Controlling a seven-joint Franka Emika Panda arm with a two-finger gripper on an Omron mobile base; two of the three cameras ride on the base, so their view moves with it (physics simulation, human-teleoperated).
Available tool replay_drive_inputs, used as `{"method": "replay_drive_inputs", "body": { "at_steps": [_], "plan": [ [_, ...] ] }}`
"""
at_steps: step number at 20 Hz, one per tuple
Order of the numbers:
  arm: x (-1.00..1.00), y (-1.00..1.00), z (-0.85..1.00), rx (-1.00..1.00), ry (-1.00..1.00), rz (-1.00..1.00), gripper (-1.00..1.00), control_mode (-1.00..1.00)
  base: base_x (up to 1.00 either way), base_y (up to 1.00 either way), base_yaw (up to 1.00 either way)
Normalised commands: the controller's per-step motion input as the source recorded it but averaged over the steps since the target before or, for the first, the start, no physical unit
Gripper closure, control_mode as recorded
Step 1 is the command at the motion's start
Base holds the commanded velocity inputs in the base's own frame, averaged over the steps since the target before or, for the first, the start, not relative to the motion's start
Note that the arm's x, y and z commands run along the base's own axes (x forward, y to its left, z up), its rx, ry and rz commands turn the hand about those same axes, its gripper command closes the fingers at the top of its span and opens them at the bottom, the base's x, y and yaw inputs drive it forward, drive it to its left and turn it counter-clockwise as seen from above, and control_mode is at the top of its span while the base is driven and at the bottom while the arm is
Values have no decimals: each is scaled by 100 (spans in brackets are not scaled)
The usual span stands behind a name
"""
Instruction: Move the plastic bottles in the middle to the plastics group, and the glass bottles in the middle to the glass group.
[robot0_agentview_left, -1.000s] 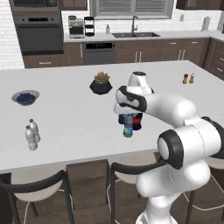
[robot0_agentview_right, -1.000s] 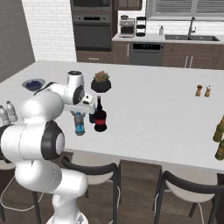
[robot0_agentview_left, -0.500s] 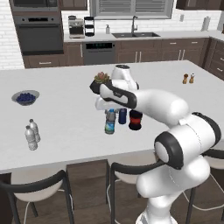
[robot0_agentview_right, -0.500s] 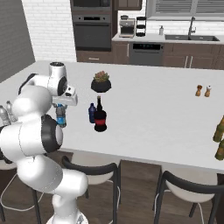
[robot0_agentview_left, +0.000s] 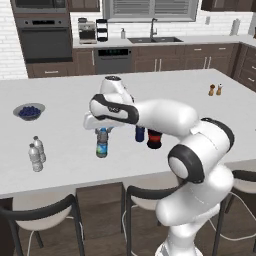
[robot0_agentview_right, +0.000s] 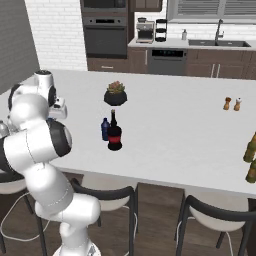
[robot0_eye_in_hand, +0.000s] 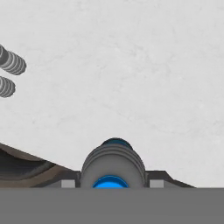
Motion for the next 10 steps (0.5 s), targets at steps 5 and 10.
{"method": "replay_drive_inputs", "body": {
  "at_steps": [5,10],
  "plan": [
    [10,99,-2,0,0,8,100,-100,0,0,0],
    [11,85,-1,0,-1,6,100,-100,0,0,0]
  ]
}}
